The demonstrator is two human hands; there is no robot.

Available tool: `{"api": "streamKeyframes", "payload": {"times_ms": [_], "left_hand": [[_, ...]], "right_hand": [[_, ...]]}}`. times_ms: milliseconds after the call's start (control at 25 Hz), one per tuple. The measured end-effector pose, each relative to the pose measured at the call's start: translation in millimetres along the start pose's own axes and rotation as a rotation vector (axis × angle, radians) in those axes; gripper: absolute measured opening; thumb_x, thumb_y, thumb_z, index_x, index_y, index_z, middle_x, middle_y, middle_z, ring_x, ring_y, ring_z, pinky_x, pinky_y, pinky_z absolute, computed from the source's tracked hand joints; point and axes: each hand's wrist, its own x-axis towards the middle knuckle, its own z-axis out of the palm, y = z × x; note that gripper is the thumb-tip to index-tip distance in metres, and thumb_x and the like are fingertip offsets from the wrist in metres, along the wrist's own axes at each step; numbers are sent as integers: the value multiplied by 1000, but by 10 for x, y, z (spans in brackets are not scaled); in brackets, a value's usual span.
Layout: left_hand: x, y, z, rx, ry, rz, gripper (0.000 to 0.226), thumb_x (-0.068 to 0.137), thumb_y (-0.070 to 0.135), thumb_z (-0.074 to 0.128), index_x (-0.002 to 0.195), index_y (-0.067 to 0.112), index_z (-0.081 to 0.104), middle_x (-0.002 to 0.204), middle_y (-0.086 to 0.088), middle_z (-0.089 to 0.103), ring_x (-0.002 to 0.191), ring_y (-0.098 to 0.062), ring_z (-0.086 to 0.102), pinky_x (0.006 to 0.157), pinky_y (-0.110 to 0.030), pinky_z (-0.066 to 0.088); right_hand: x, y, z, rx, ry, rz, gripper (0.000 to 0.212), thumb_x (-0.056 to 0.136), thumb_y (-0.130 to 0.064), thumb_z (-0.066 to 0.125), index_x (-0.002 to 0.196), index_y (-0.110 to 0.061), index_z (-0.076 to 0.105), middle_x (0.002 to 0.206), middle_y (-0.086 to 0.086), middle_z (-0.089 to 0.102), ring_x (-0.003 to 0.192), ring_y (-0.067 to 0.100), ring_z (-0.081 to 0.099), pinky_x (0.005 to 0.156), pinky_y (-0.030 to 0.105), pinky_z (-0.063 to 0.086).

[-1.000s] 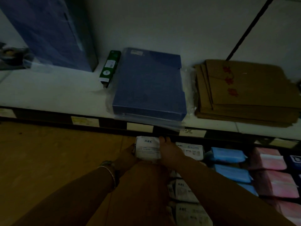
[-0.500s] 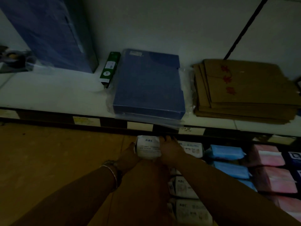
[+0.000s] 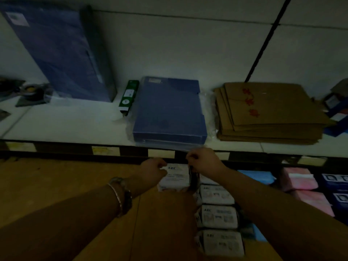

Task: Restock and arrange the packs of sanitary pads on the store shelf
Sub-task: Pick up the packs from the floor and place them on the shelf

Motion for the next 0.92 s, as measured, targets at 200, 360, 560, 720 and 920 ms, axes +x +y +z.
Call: {"api": "streamKeyframes", "payload": {"times_ms": [200,360,560,720,920], "left_hand": [[85,239,-124,-123,138,87,27,92,9,51,118,12,59,123,-3,56,112,-14,52,94,-22,38],[28,240,-123,-290,157,3,18,91,4,54,103,14,61,103,1,58,94,-9,54,81,-17,42],[-383,498,-336,-378,131,-149,19,91,5,53,105,13,62,101,1,58,88,-8,54,76,-16,42],[-891,826,-646,-366,76,-168,23,88,4,55,91,26,60,102,5,61,94,-11,59,84,-27,48],[-1565,1486,-964,-546,49,-269,22,89,-6,49,93,12,62,95,0,63,80,-9,61,63,-12,47]], "right_hand": [[196,-36,-138,236,56,78,15,93,-4,49,96,-1,64,77,8,61,46,-3,55,45,10,45],[175,-158,26,516,136,264,14,94,-4,50,88,-5,62,75,9,61,57,10,56,57,22,54],[-195,-524,238,540,78,401,19,96,-12,45,101,-6,63,93,10,65,72,17,62,74,26,54],[-624,-849,-52,439,79,343,15,96,-20,45,92,-25,59,92,3,64,81,21,63,79,41,54],[-1487,-1293,-769,611,170,383,25,96,-10,48,83,-32,52,82,-4,60,70,5,60,66,20,53]]}}
